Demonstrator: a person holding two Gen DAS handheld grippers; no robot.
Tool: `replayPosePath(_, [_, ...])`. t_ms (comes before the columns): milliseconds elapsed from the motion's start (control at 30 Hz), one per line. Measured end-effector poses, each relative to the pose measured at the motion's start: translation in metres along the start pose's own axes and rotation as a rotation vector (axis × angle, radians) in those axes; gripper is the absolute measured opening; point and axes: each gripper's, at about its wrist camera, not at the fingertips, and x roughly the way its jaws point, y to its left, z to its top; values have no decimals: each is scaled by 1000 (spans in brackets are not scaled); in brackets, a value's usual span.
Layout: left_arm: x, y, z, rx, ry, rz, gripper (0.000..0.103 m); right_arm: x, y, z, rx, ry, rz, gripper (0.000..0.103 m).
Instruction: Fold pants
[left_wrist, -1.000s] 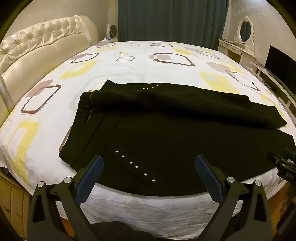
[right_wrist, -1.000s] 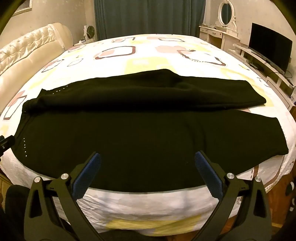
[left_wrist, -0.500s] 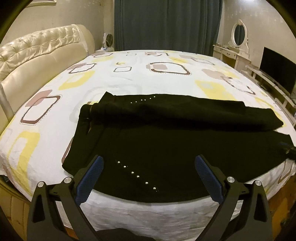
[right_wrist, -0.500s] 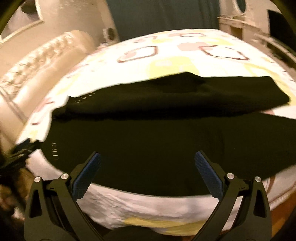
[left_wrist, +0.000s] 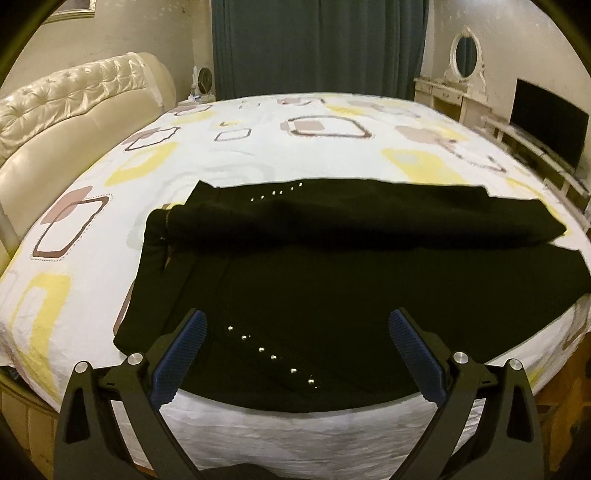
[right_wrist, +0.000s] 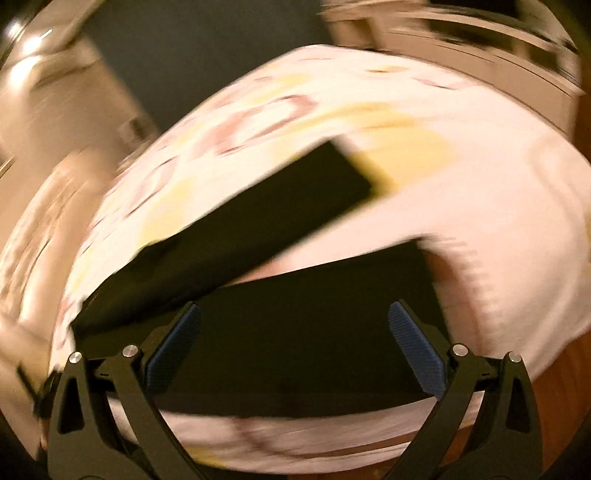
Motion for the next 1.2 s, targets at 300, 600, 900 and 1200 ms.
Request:
replayPosePath(300, [23,-2,1,-9,64,60,99,48,-56,14,56,162,-18,61])
replayPosePath(600, [31,-1,0,-20,94,86,99,37,-41,26,-63,121,-46,8])
replayPosePath(900, [31,-5,6,-35,61,58,99,59,-60,29,-26,106,-145,7])
replayPosePath(1200, [38,21,10,-12,104,69,99,31,-53,39,70,-4,-217,24])
